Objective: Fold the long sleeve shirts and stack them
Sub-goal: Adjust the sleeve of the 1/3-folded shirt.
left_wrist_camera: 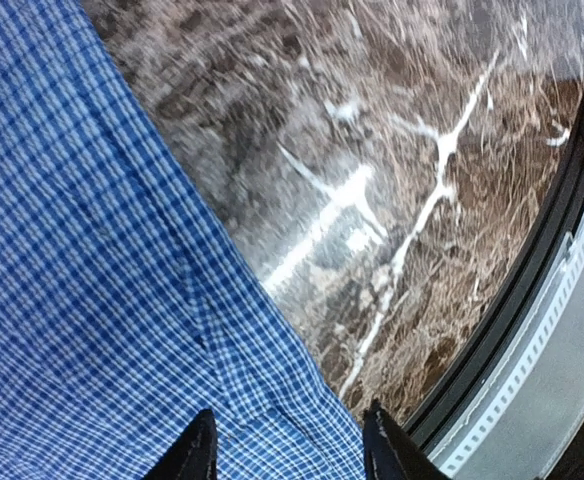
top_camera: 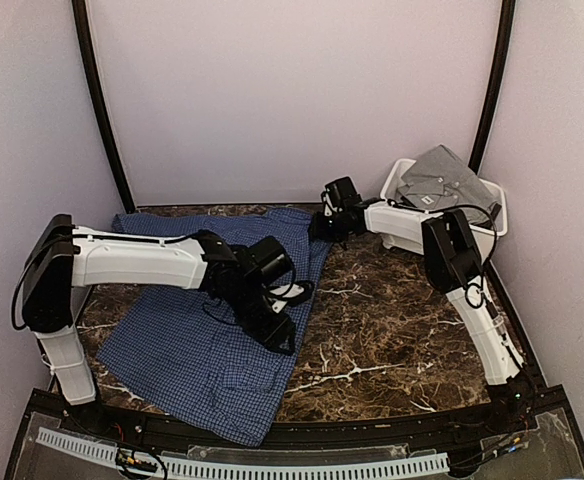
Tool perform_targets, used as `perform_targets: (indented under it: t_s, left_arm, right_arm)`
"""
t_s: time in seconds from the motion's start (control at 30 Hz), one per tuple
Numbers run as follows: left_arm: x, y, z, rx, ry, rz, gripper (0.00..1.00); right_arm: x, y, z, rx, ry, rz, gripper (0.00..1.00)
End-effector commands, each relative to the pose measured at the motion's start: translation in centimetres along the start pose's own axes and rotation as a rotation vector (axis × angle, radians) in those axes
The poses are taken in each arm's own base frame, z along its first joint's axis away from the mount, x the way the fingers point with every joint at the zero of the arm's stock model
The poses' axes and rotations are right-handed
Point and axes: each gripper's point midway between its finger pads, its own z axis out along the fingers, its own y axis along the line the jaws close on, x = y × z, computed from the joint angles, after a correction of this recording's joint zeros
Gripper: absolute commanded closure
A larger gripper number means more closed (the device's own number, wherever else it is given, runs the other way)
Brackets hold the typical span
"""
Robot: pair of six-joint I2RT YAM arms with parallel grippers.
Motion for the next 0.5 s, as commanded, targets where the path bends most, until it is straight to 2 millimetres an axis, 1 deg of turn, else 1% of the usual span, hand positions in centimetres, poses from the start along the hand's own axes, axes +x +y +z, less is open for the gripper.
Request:
perform_targets:
  t_s: [0.0,0.07,0.17,0.2,0.23,0.3,0.37,0.47]
  left_arm:
    - [-3.9,2.1,-3.1,-0.043,-0.129,-0.067,0.52]
    - [-4.8,3.8,-3.3,-0.072,-0.149,-0.108,0.53]
    - [-5.6,4.7,-3.2,-0.082,-0.167,-0.134,0.53]
    - [-5.8,5.0,-3.2,-0.084,-0.172,-0.142,0.54]
    - [-5.9,5.3,-3.0,-0.087,-0.176,-0.149,0.55]
    - [-6.1,5.9,-2.8,-0.097,-0.181,-0.168,0.56]
    - [-6.3,6.7,-2.8,-0.104,-0.190,-0.192,0.59]
    - [-6.4,7.8,-3.0,-0.103,-0.204,-0.231,0.59]
  right_arm:
    - [-1.0,-0.3,-1.3,0.013,0.026,-0.033,0.49]
    - [-2.1,1.0,-3.1,-0.010,0.008,-0.050,0.46]
    - [-3.1,2.5,-6.0,-0.015,-0.023,-0.073,0.44]
    - [-3.3,2.8,-6.9,-0.017,-0.031,-0.072,0.44]
    - [-3.1,3.0,-7.6,-0.016,-0.032,-0.067,0.45]
    - [-2.7,4.0,-9.4,-0.032,-0.039,-0.068,0.46]
    - [-1.0,4.6,-10.1,-0.036,-0.016,-0.070,0.47]
    - [2.3,5.2,-10.3,-0.030,0.039,-0.074,0.47]
